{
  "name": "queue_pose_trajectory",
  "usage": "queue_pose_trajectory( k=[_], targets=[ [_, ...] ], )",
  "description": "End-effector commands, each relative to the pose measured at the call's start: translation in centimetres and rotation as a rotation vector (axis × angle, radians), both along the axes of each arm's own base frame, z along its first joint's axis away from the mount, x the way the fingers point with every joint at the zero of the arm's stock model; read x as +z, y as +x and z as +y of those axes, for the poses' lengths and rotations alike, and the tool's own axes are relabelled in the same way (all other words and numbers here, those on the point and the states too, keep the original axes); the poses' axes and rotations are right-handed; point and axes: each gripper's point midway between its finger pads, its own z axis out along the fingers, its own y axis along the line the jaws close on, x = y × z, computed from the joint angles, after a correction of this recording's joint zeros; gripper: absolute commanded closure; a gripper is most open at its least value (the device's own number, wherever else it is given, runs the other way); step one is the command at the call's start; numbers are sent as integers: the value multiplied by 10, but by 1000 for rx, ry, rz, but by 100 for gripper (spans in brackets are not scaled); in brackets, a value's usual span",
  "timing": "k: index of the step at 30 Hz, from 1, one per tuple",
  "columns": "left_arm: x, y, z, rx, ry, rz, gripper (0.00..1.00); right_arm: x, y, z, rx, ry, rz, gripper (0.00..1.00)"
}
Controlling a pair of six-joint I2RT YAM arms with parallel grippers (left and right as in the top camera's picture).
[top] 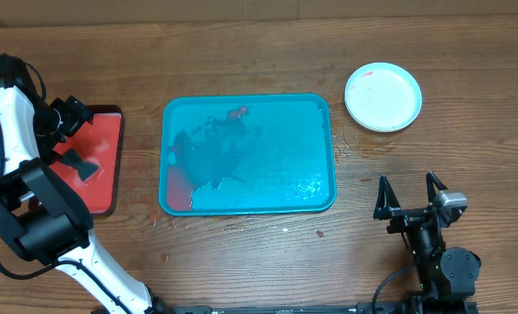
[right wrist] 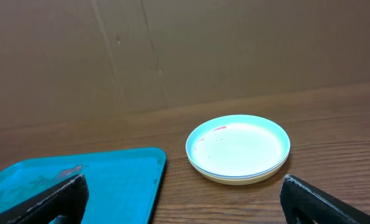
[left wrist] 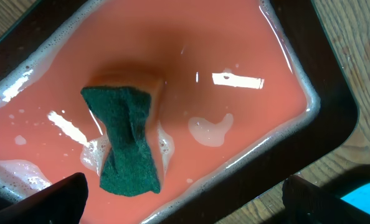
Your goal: Clean dirty plates on tray and stack at the side
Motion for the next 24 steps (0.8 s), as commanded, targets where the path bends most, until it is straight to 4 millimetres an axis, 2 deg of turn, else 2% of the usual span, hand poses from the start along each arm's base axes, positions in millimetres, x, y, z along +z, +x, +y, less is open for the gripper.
queue_pose_trajectory(
  k=[1,4,9,14,19,21,24],
  targets=[
    [9,6,-1,-18,16,-24,0,-2,0,1,6,-4,-6,0],
    [9,3,3,-18,41,-7,0,-2,0,1,6,-4,-6,0],
    [17,-3,-6,-27,16,-3,0,-2,0,1,6,-4,-6,0],
    [61,-5,-24,-89,126,-72,0,-2,0,1,6,-4,-6,0],
    [110,-8,-49,-273,290,-149,0,-2,0,1,6,-4,-6,0],
    [124,-14,-62,-367,325,-183,0,-2,0,1,6,-4,-6,0],
    [136,-30,-74,-410,352,-228,0,-2,0,1,6,-4,-6,0]
  ],
)
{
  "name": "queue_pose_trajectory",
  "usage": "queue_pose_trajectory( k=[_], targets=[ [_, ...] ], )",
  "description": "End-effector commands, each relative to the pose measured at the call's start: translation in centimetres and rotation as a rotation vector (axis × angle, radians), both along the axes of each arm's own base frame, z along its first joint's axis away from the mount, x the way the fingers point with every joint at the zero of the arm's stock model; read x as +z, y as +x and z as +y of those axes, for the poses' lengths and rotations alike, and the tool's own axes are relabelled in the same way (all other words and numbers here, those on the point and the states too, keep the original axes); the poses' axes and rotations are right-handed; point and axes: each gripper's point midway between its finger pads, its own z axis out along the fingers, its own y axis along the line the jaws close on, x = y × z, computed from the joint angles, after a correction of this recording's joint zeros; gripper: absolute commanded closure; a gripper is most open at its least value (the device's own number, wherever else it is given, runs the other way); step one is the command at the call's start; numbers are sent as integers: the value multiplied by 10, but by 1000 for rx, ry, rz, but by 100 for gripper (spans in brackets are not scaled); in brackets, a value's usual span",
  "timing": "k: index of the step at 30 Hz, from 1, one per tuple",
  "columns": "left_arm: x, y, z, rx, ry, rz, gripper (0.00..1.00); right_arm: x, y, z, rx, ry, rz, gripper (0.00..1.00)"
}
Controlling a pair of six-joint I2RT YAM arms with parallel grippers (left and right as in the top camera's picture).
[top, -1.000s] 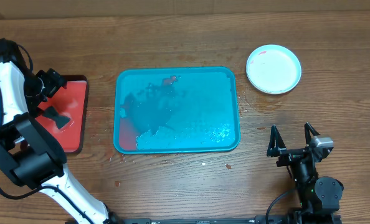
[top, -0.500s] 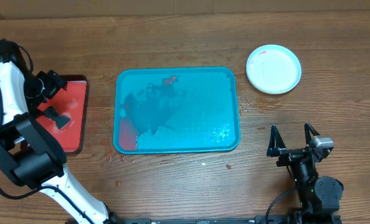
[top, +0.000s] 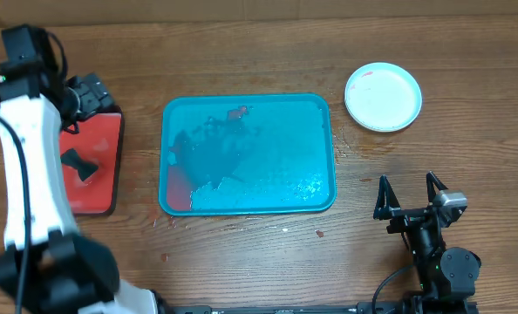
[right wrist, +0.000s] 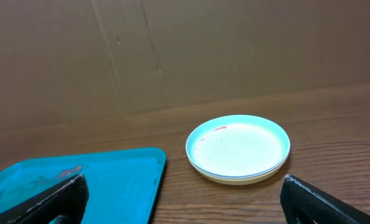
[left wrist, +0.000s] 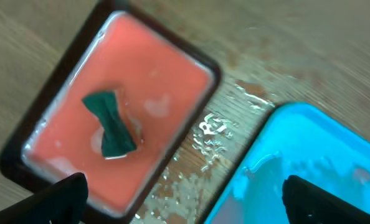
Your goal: Clean dirty plates on tray and stack at the side
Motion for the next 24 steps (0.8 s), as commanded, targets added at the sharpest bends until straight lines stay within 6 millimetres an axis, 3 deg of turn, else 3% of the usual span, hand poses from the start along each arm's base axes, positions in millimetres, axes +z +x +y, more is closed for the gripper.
queue_pose_trajectory(
  k=[1,4,8,11,17,24],
  targets=[
    [5,-29,-4,-74,75,0,0,-2,0,1,6,-4,-6,0],
    [3,-53,-18,-91,58,-58,0,-2,0,1,6,-4,-6,0],
    [-17,-98,-46,-131,-11,-87,0,-2,0,1,6,-4,-6,0],
    [-25,-117,-66,-164,-73,-118,0,-2,0,1,6,-4,-6,0],
    [-26,-126,-85,-193,-146,-175,0,-2,0,1,6,-4,-6,0],
    [-48,-125,-99,-265,-97,-343,0,-2,0,1,6,-4,-6,0]
  ],
)
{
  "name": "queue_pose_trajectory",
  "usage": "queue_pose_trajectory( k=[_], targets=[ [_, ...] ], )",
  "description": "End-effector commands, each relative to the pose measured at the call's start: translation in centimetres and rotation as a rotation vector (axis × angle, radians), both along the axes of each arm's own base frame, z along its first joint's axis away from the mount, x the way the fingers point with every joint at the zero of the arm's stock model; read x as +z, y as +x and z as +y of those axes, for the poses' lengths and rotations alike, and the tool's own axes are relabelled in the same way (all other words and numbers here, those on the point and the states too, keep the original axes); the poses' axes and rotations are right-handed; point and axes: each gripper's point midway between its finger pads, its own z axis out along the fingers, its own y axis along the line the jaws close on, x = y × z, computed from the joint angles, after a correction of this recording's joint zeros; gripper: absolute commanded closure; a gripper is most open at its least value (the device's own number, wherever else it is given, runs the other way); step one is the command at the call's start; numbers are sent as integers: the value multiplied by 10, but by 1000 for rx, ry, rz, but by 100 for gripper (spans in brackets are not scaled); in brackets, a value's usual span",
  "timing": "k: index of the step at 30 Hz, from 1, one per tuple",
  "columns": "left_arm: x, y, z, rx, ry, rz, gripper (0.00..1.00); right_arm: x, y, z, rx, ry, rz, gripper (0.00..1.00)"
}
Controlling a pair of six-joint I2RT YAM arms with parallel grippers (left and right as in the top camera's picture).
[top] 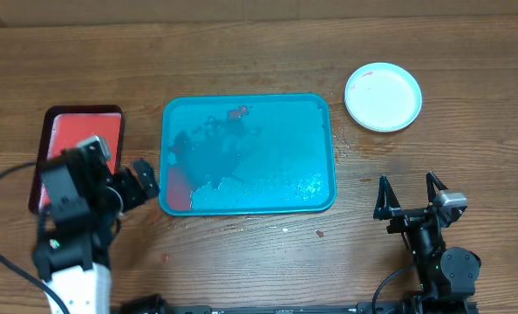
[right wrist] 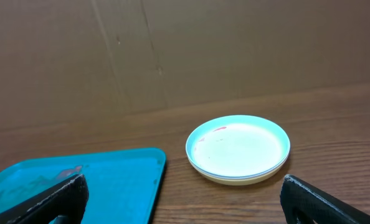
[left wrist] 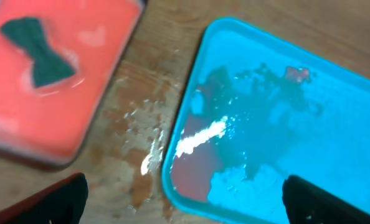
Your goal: Clean dirty plates on tray and stack at the side
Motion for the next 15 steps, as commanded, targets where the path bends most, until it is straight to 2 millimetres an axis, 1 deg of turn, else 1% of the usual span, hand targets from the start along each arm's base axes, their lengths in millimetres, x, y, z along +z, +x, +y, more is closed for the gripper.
queue_pose_trajectory(
  k=[1,6,8,10,15],
  targets=[
    [-14,-5,-15,-55,-12,-89,0,-2,0,1,7,-4,-6,0],
    [-37,-11,-23,-82,8,-234,0,-2,0,1,7,-4,-6,0],
    [-43,-11,-25,-93,27,-306,0,-2,0,1,7,-4,-6,0],
    [-44,-9,-28,-110,46,-386,0,-2,0,1,7,-4,-6,0],
    [-35,-5,-37,-148,90,-596,0,-2,0,1,7,-4,-6,0]
  ],
)
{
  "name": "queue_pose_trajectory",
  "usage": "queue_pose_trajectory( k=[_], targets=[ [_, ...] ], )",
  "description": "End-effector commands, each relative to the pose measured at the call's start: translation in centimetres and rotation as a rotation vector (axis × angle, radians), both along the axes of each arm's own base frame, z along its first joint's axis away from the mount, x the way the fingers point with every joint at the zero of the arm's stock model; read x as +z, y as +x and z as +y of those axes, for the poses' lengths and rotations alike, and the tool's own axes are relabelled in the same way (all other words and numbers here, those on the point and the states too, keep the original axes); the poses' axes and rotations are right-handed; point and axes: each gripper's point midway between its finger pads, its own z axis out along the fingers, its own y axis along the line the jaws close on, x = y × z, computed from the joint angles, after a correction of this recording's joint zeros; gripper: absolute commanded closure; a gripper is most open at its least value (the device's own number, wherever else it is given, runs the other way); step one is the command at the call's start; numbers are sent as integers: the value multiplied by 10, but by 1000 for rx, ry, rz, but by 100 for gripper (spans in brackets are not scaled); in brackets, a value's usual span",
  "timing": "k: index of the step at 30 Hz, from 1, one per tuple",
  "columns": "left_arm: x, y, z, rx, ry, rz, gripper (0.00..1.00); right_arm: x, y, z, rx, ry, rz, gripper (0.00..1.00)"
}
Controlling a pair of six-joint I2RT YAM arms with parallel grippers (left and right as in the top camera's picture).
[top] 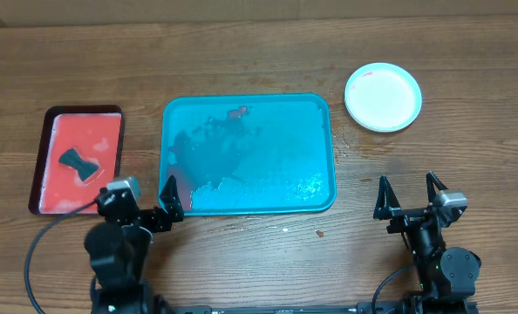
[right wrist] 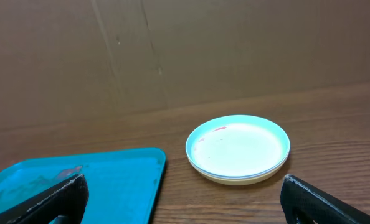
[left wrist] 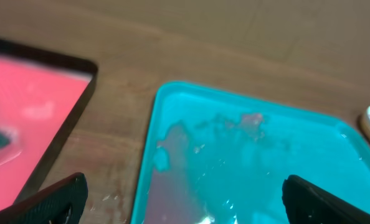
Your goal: Clean dirty plates on tray and stack at the side
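Observation:
The teal tray (top: 285, 139) lies mid-table, wet and smeared with red, with no plate on it. A stack of white plates (top: 383, 96) sits at the back right, seen also in the right wrist view as plates (right wrist: 238, 148). My left gripper (top: 141, 202) stands open at the tray's front left corner, nothing between its fingers (left wrist: 54, 199). My right gripper (top: 409, 199) is open near the front right, well short of the plates.
A dark basin of red liquid (top: 54, 187) holds a green sponge (top: 73, 161) at the far left. Water and red spots dot the wood in front of the tray. A brown cardboard wall (right wrist: 172, 50) closes the far side.
My left arm has dropped from beside the basin to low at the front, at the tray's front left corner. Its camera now looks level across the tray. The right arm has not moved.
My left gripper was open just above the sponge in the basin. Then it was high over the basin's far end, then in front of the basin, and now low at the tray's front corner. The sponge stayed in the basin; plates and right arm never moved.

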Motion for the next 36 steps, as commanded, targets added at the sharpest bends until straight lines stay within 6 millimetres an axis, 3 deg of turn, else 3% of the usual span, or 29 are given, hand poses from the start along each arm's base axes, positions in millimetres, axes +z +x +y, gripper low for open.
queue_pose_trajectory(
  k=[1,11,14,21,29,36],
  targets=[
    [1,-1,-8,-35,14,-96,0,-2,0,1,6,-4,-6,0],
    [16,-7,-1,25,58,-255,0,-2,0,1,6,-4,-6,0],
    [6,-11,3,61,63,-216,0,-2,0,1,6,-4,-6,0],
    [10,-14,-1,64,75,-237,0,-2,0,1,6,-4,-6,0],
    [10,-14,-19,-55,283,-247,0,-2,0,1,6,-4,-6,0],
    [10,-14,-20,-58,285,-247,0,-2,0,1,6,-4,-6,0]
  ],
)
